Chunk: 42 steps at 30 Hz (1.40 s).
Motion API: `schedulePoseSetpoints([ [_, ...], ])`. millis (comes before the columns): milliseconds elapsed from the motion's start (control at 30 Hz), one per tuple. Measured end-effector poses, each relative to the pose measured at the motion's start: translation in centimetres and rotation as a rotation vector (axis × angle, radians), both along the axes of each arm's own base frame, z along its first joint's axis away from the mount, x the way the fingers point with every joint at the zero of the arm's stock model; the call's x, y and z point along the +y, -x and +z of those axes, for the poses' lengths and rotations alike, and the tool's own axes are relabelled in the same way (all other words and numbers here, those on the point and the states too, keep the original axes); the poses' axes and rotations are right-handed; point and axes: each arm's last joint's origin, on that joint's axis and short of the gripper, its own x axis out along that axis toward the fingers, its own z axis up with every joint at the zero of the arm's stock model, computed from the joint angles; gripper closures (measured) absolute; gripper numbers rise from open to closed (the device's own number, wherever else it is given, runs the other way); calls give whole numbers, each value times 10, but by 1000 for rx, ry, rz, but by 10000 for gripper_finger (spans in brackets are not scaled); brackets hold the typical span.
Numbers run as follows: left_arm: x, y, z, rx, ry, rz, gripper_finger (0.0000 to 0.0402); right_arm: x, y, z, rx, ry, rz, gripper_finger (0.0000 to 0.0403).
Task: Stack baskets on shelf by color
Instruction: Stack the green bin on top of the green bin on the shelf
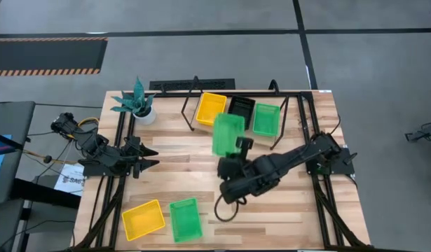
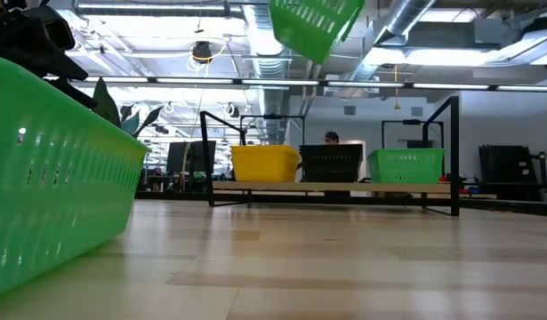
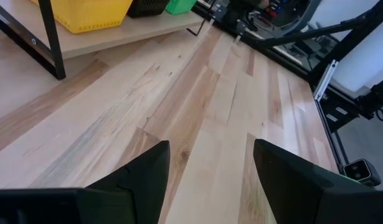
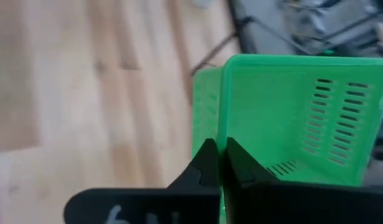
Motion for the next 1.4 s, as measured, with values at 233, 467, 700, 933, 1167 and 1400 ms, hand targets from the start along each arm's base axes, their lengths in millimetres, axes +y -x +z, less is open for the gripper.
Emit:
schedulePoseSetpoints([
  [233,0,0,0,1,-8,-5,181,-34,0,0,84,84,-103,400],
  [467,0,0,0,3,-7,-11,181,-79,19,28,84,59,-146,400],
  [700,1,0,-1,8,-19,5,181,-115,75,45,8,30,-234,400],
  [933,2,0,0,-9,-28,53,181,-136,121,22,-154,-24,-272,397],
  [1167,1,0,0,-9,3,49,181,-139,138,-19,-283,-89,-261,396],
  [1400,1,0,0,-6,7,40,181,-141,140,-50,-245,-89,-275,395],
])
